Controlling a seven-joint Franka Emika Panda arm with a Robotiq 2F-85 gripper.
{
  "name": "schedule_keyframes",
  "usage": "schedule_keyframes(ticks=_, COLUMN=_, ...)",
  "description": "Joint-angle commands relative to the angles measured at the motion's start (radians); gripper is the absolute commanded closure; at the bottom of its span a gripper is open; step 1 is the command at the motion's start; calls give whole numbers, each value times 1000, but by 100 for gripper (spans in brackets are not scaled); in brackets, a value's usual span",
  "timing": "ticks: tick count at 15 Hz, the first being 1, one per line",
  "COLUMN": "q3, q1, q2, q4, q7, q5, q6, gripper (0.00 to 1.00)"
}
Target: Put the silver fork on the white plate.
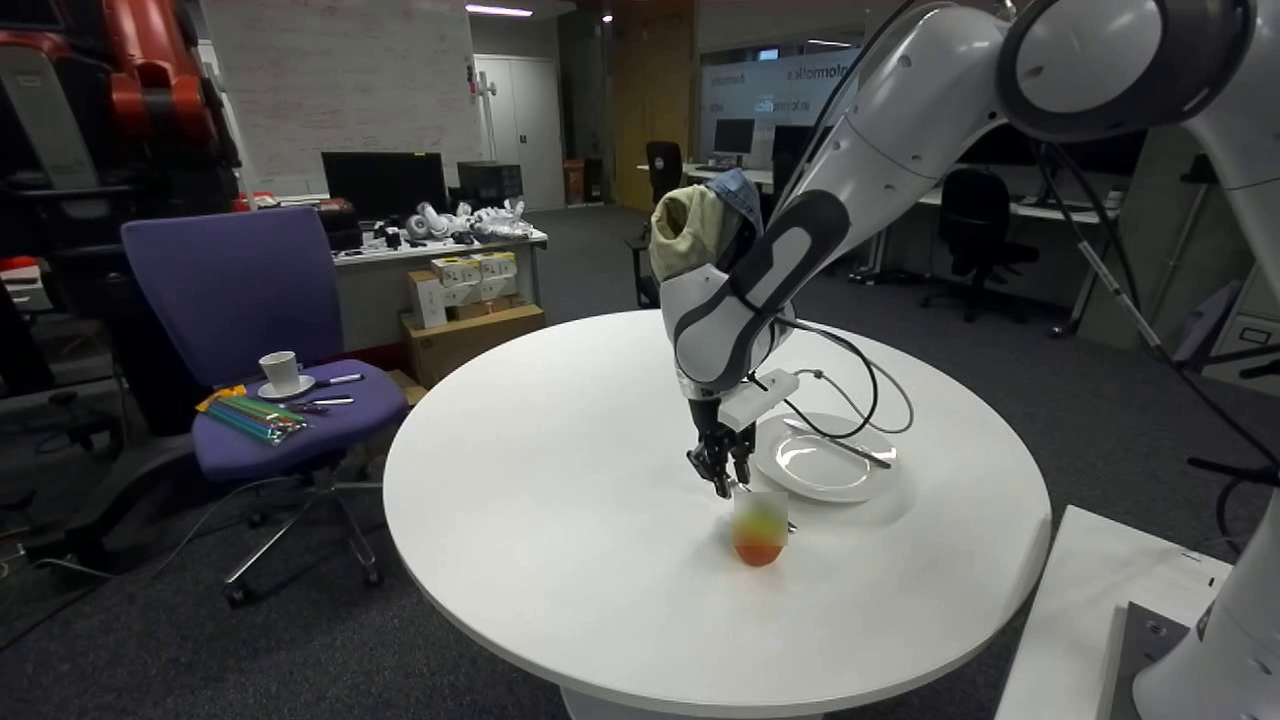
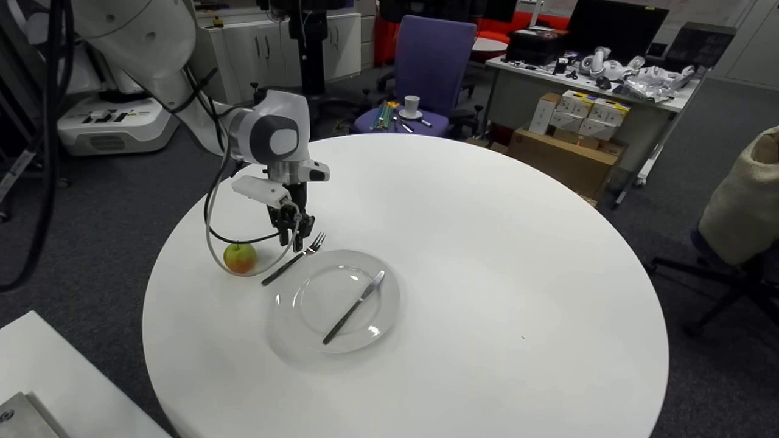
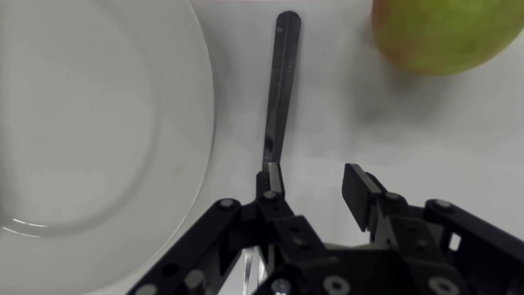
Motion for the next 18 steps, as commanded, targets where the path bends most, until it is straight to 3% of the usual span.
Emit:
schedule_keyframes(ticks=1, q3=0, q1=1, q2=0, q4=14, q7=8, q5=22, q6=-32, gripper=53)
schedule_keyframes(ticks=18, q3=-11, q1=-17, q2=4, q4=-6, q7=1, q5=53, q6=-19, gripper=48)
